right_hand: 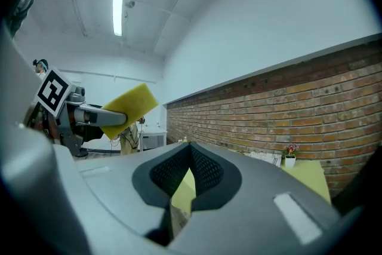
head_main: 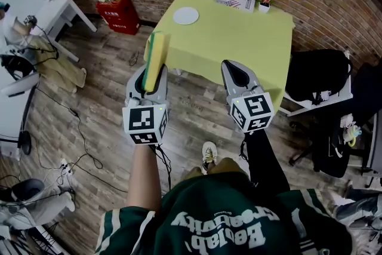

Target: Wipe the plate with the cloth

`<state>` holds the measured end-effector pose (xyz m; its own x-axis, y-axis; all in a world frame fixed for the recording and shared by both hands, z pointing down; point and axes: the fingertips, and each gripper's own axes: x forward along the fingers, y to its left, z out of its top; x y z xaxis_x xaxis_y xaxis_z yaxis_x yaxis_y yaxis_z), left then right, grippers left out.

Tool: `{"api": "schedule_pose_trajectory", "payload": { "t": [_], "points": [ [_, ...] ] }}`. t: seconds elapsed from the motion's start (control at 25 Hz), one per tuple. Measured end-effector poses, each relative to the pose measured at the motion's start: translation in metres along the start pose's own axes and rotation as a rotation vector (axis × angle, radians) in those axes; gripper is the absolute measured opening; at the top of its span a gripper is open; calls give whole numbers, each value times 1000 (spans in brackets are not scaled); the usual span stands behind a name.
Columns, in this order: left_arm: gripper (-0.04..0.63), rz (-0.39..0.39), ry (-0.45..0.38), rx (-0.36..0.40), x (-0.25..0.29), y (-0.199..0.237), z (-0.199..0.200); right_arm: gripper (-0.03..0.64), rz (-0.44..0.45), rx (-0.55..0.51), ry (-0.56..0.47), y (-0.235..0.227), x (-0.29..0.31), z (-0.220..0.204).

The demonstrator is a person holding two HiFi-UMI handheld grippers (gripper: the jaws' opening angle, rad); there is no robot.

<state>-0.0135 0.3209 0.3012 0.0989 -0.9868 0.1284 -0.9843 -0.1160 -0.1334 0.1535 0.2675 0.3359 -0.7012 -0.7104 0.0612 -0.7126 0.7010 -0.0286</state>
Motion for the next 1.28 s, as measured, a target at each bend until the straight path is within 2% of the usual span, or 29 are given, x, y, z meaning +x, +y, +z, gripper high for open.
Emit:
{"api": "schedule_pose_trajectory", "payload": {
  "t": [0.64,1.0,1.28],
  "points": [
    [140,108,22,13,86,43,2,14,93,2,-1,-51,105,4],
    [140,113,28,16,115,59,7,14,107,16,-4,-63,138,7],
    [140,85,19,24,146,72,10,14,84,17,4,-76,162,7]
  ]
}}
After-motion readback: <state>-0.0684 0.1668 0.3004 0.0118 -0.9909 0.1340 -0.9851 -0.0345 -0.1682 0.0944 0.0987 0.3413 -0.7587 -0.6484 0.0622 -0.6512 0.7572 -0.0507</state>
